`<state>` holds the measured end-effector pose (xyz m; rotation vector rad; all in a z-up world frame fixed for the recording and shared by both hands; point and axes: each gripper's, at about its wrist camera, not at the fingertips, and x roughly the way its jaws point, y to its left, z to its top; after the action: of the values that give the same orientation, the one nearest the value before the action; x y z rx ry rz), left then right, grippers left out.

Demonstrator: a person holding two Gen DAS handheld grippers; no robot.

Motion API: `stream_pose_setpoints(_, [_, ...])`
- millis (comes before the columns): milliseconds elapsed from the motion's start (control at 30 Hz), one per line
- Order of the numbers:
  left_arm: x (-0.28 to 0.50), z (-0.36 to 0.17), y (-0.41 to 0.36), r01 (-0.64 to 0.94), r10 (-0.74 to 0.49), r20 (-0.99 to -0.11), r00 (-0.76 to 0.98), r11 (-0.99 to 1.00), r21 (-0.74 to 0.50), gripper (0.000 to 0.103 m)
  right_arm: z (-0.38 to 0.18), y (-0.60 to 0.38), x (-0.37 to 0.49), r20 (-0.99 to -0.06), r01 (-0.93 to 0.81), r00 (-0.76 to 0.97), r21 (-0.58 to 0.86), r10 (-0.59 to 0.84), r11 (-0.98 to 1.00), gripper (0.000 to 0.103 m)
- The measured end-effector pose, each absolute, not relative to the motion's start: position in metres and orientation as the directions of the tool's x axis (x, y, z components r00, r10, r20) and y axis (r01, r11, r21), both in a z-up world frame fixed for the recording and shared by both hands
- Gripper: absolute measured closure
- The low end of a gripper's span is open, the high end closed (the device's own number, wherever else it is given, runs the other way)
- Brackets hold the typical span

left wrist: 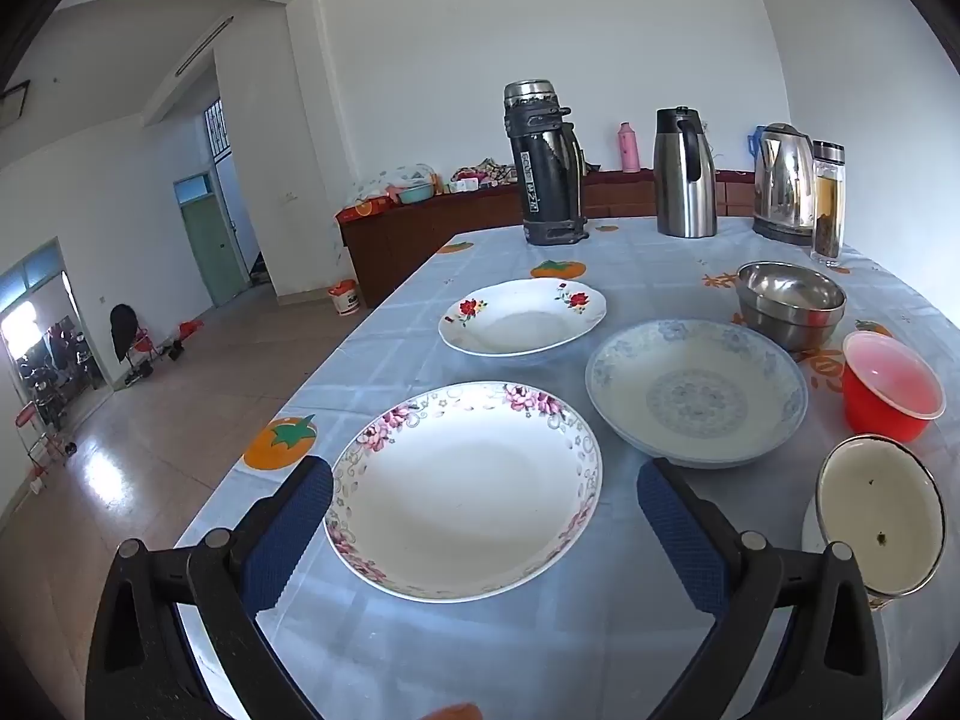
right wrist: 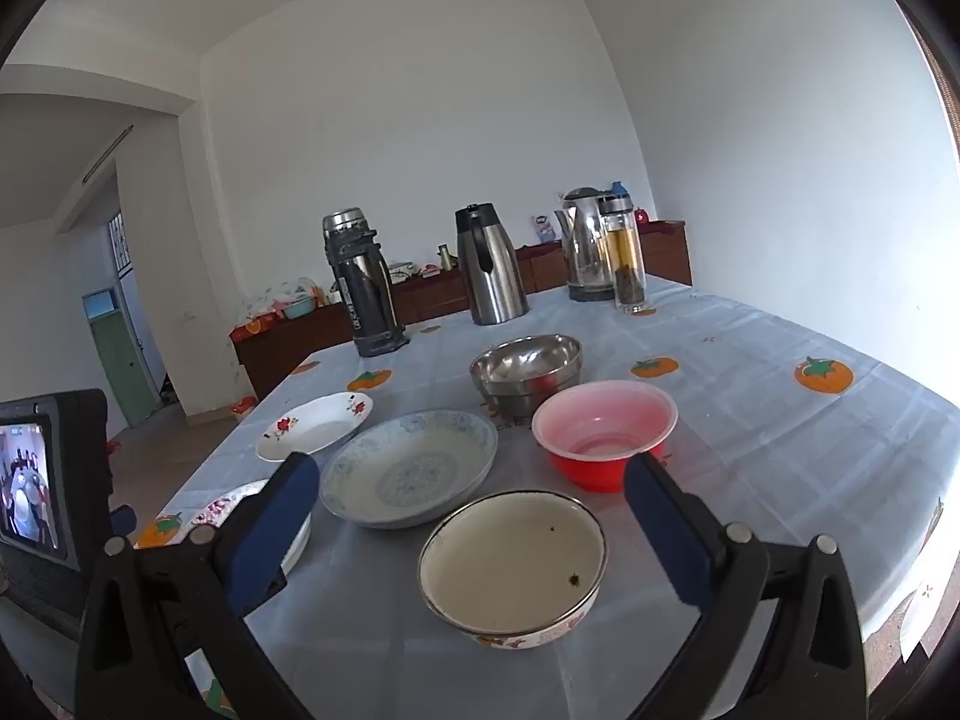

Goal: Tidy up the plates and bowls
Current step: 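Move the left gripper toward the white plate with pink floral rim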

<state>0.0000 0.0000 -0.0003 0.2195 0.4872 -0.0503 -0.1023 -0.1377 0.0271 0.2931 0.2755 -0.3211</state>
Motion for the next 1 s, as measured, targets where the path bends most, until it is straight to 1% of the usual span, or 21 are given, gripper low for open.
stream_pose_setpoints(100, [-0.001, -0.001, 0.0, 0.099, 0.002, -0.481, 0.877, 0.978, 0.186, 0.0, 0.028, -0.138, -0.102, -0.307, 0.345, 0.914, 0.24, -0.266, 0.908, 0.0])
stream_pose_setpoints(200, [0.012, -0.008, 0.005, 0.099, 0.004, -0.519, 0.855, 0.981, 0.17, 0.001, 0.023, -0.137, -0.099, -0.313, 0.347, 0.912, 0.24, -0.266, 0.907, 0.0])
stream_pose_setpoints(300, [0.014, -0.01, 0.009, 0.101, -0.002, -0.527, 0.85, 0.982, 0.159, 0.001, 0.022, -0.135, -0.095, -0.318, 0.345, 0.911, 0.24, -0.263, 0.907, 0.0])
stream_pose_setpoints(467, [0.016, -0.013, 0.015, 0.097, -0.005, -0.531, 0.847, 0.985, 0.144, 0.0, 0.02, -0.135, -0.092, -0.331, 0.343, 0.908, 0.237, -0.257, 0.909, 0.0])
stream_pose_setpoints(1000, [0.025, -0.021, 0.017, 0.087, 0.012, -0.55, 0.835, 0.984, 0.153, 0.001, 0.016, -0.132, -0.083, -0.355, 0.342, 0.901, 0.229, -0.249, 0.911, 0.0])
